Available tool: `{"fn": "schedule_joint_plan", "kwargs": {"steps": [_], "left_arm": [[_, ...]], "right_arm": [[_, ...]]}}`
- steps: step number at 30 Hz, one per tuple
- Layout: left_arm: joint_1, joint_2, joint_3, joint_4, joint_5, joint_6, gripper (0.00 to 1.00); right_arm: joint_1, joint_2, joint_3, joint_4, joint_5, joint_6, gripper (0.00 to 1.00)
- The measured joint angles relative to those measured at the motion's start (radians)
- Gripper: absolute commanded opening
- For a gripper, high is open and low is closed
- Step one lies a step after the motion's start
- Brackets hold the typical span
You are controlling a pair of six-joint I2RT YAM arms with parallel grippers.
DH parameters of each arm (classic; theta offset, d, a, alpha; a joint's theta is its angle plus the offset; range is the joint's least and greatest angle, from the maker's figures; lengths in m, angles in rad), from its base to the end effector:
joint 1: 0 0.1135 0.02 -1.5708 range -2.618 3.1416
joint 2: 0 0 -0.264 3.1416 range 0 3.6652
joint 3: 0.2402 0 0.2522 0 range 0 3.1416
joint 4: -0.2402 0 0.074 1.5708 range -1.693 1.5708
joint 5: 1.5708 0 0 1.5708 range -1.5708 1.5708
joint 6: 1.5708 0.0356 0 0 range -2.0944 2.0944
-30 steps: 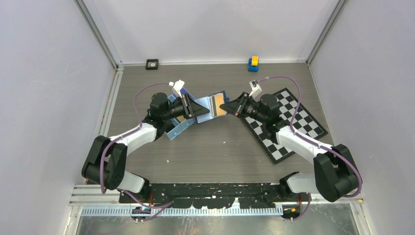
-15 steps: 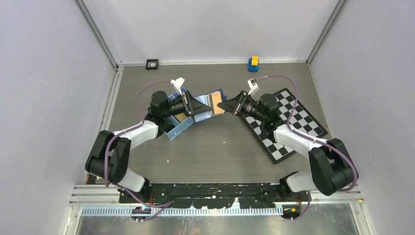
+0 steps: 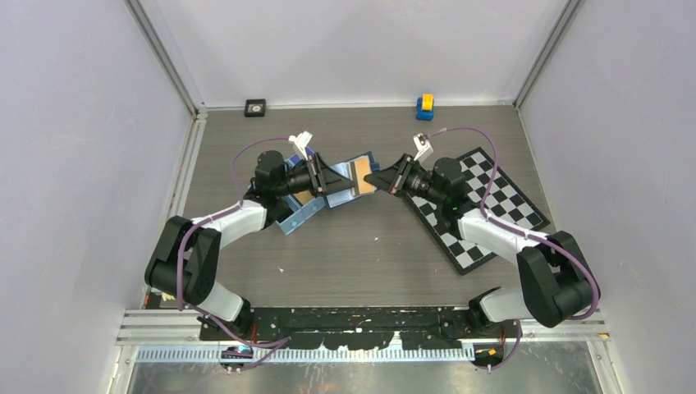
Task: Take the credit cards out of the card holder
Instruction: Remove the credit card from the card holder.
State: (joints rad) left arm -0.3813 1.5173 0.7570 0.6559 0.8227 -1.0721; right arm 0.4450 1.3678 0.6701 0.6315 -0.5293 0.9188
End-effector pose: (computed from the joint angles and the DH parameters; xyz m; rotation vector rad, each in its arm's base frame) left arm 0.2896 -0.1442 0.2416 0.0574 1.9802 -1.7045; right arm 0.2608 0.1443 0.2538 -0.0212 1.8462 1.4322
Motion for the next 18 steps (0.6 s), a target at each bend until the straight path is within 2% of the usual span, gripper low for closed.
{"fn": "schedule_joint_plan", "kwargs": {"steps": [2,9,18], "left_arm": [[0.000,0.000,0.000,-0.003,0.001,0.001,0.33],[0.009,0.006,0.000,0.037,0.011,-0.033,0.14],[0.018,0.029,-0.010,0.132,0.009,-0.086,0.12]], "right_arm": [[0.003,0.000,0.000,0.000,0.000,0.000,0.01],[0.003,0.000,0.002,0.003,0.014,-0.003,0.01],[0.010,-0.007,0.048,-0.087,0.056,-0.050,0.05]]}}
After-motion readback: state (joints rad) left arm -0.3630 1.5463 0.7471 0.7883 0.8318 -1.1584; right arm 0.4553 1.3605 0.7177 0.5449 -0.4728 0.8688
